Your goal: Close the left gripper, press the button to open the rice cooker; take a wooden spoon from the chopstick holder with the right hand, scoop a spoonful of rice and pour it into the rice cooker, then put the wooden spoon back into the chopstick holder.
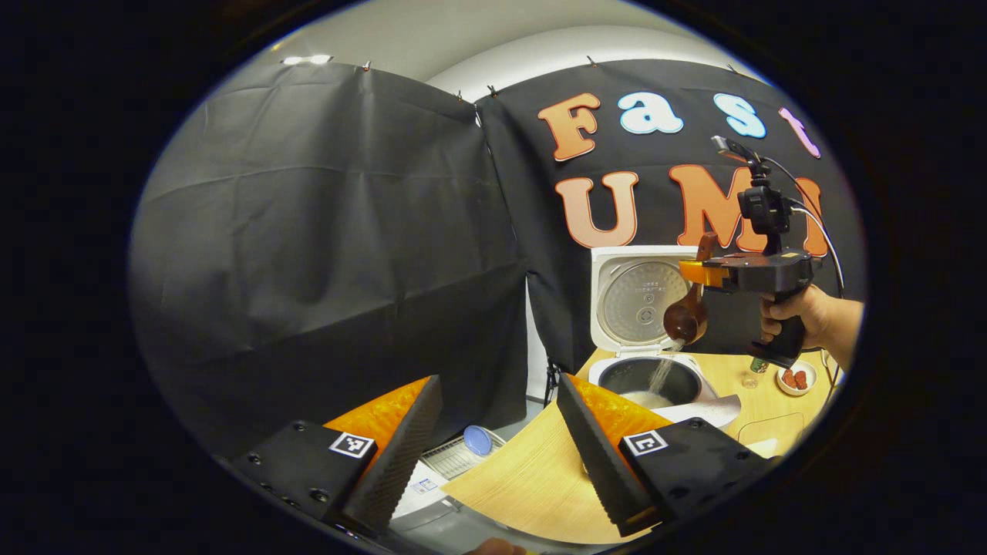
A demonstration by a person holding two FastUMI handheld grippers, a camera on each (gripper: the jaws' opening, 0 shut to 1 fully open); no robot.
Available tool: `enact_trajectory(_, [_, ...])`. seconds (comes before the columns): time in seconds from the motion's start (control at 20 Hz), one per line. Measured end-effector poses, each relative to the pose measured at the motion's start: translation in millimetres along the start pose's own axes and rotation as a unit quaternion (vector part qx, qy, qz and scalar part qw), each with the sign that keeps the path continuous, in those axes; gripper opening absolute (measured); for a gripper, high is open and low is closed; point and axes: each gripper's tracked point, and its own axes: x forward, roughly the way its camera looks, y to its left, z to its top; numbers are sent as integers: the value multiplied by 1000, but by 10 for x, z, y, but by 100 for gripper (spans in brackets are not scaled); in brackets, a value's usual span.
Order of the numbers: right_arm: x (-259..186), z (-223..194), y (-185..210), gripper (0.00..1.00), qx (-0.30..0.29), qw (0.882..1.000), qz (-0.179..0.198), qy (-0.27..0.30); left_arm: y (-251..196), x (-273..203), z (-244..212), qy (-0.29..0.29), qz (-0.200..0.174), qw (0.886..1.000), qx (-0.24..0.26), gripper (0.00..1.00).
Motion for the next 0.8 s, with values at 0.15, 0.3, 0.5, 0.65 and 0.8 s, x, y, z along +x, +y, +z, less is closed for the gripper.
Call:
enact_trajectory(0.15, [-94, 149, 93, 11, -54, 998, 7, -27, -6, -20, 7, -1, 0, 1000, -2, 97])
enact_trajectory(0.3, [-139, 162, 168, 11, -65, 997, 16, -27, -25, -38, 12, -1, 1, 1000, -4, 97])
enact_trajectory(0.5, [-237, 110, 78, 11, 56, 998, 17, 0, -70, -116, 68, -10, 0, 1000, 2, 100])
enact_trajectory(0.65, [-373, 118, -169, 11, 124, 992, 4, 7, -160, -185, 100, -15, -6, 1000, 7, 97])
enact_trajectory(0.8, [-602, 95, -412, 11, 171, 985, -6, 13, -309, -233, 146, -17, -18, 1000, 9, 97])
